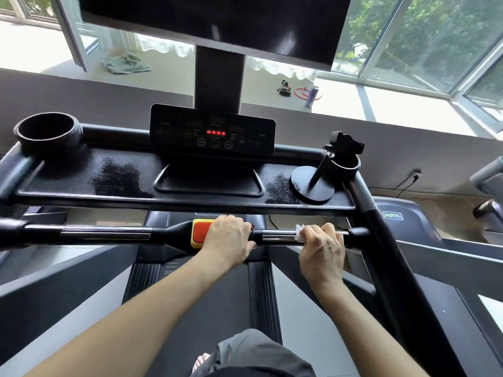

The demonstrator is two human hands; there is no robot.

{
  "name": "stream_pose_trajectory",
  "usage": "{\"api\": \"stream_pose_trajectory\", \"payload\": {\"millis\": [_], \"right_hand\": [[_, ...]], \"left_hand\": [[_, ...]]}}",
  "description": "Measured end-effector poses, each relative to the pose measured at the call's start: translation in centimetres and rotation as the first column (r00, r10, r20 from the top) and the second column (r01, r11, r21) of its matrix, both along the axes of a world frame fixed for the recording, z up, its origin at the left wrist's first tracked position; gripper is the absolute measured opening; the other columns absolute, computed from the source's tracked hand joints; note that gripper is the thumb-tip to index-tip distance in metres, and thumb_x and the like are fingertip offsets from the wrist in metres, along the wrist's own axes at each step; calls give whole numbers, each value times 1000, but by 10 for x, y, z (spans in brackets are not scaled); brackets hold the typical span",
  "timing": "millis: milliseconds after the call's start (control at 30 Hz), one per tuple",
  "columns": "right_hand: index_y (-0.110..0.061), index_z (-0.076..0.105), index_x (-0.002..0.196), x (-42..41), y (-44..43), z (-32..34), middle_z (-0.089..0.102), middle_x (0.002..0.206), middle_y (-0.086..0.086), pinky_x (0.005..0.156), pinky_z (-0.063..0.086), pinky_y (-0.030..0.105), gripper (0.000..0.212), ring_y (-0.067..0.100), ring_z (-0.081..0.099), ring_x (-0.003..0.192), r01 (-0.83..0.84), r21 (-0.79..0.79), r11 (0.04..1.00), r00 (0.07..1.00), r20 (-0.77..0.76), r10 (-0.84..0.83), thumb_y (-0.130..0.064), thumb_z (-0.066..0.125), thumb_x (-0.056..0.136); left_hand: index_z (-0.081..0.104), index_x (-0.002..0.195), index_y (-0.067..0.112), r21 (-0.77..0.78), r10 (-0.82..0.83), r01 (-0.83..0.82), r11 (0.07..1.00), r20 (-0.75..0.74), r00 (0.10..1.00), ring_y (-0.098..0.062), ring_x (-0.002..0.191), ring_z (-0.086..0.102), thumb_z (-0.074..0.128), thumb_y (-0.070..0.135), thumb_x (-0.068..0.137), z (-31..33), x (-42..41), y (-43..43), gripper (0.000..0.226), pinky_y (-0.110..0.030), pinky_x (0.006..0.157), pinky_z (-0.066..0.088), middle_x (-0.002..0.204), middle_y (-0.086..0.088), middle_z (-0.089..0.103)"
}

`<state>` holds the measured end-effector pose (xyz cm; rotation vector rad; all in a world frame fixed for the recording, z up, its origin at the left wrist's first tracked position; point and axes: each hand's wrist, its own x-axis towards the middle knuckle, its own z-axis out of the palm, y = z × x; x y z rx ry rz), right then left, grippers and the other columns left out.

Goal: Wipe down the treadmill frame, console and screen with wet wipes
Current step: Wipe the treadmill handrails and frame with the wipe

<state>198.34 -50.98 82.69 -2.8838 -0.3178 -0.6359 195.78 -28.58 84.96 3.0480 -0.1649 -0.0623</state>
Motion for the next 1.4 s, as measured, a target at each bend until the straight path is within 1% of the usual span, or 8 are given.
{"api": "stream_pose_trajectory", "payload": {"millis": [233,367,433,533,600,800,1033,1400], "right_hand": [[-18,68,90,-24,44,-6,61,99,-3,66,50,34,12,21,61,77,-158,281,947,982,-56,181,-8,63,94],[-18,68,83,-9,3,-14,64,91,5,80,48,33,13,27,64,85,252,588,768,964,-222,-146,-6,66,89],[-16,65,76,-1,-12,-17,69,79,7,79,57,39,17,31,69,81,522,766,376,851,-438,-288,-3,69,87],[-4,58,76,7,-5,-24,65,62,11,57,59,35,28,26,65,61,594,721,-356,753,-654,-69,22,49,83],[-1,56,81,12,7,-31,62,51,10,49,58,31,33,23,64,51,608,589,-532,732,-675,90,27,40,78],[2,54,67,-5,59,-28,57,50,11,51,61,31,38,20,62,42,734,446,-512,667,-616,419,26,30,85],[2,56,76,22,14,-28,57,61,16,42,54,25,31,23,55,54,624,482,-616,711,-677,191,27,37,74],[2,57,77,8,37,-23,58,70,18,54,60,32,36,26,59,57,641,492,-589,736,-610,293,19,40,51]], "left_hand": [[60,128,25,9,-4,4,1000,7,1000,-21,115,56,50,57,99,-1,0,2,44,-33,100,37,118,1,64],[62,124,26,12,-6,6,1000,13,1000,-20,114,57,50,58,99,-2,0,2,43,-32,99,37,116,2,65],[63,123,25,11,-7,7,1000,4,1000,-21,113,57,51,58,99,-3,1,2,43,-33,99,39,115,2,65],[63,122,25,11,-4,4,1000,9,1000,-21,112,57,51,58,98,-5,1,2,43,-33,99,40,113,2,65],[63,123,25,1,-5,5,1000,13,1000,-21,112,57,52,58,98,-6,2,2,43,-34,99,40,113,2,65],[62,126,26,2,-11,11,1000,29,1000,-21,113,56,50,58,98,-9,1,3,44,-33,100,39,115,2,65],[62,125,25,5,-9,9,1000,38,999,-21,113,56,51,58,98,-9,1,3,44,-33,100,39,115,2,65],[61,132,27,-74,3,3,997,81,997,-20,117,55,53,58,97,-14,0,5,48,-32,105,35,117,4,65]]}}
